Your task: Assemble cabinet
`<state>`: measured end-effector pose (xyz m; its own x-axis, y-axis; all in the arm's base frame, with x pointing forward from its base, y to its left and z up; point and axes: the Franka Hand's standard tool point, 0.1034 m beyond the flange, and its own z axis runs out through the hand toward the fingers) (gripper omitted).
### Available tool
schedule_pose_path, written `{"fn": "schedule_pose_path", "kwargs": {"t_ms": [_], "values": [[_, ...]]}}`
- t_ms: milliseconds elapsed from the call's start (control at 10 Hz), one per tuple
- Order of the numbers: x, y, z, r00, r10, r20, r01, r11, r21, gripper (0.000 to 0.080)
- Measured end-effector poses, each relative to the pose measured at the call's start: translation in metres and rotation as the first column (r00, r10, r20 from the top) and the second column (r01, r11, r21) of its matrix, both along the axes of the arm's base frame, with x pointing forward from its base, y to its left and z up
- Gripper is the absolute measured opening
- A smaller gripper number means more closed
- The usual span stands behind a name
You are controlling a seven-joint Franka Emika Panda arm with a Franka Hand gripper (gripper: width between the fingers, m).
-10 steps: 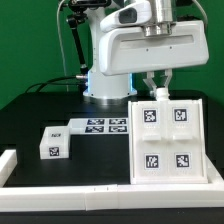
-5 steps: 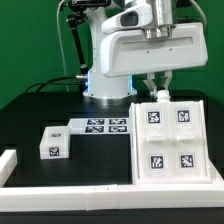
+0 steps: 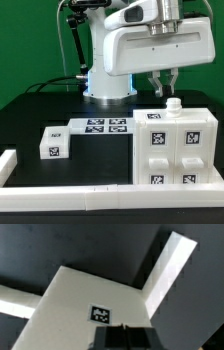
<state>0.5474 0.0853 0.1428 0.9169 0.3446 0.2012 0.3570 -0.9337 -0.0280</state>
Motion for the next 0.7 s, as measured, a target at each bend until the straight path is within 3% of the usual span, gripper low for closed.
{"fn": "schedule_pose_path", "kwargs": {"t_ms": [200,400,500,700], "values": [[-0.001,0.002,-0.002,1.000,0.004,-0.002,-0.004,1.000,0.000,0.0002],[-0.003,0.001,-0.003,1.000,0.004,-0.004,-0.004,1.000,-0.001,0.0246],[-0.015,-0.002,-0.013,1.000,0.006,0.005,-0.006,1.000,-0.004,0.0246],[-0.063,-0.026,-0.039,0.999,0.013,-0.032,-0.014,1.000,-0.027,0.0567]]}}
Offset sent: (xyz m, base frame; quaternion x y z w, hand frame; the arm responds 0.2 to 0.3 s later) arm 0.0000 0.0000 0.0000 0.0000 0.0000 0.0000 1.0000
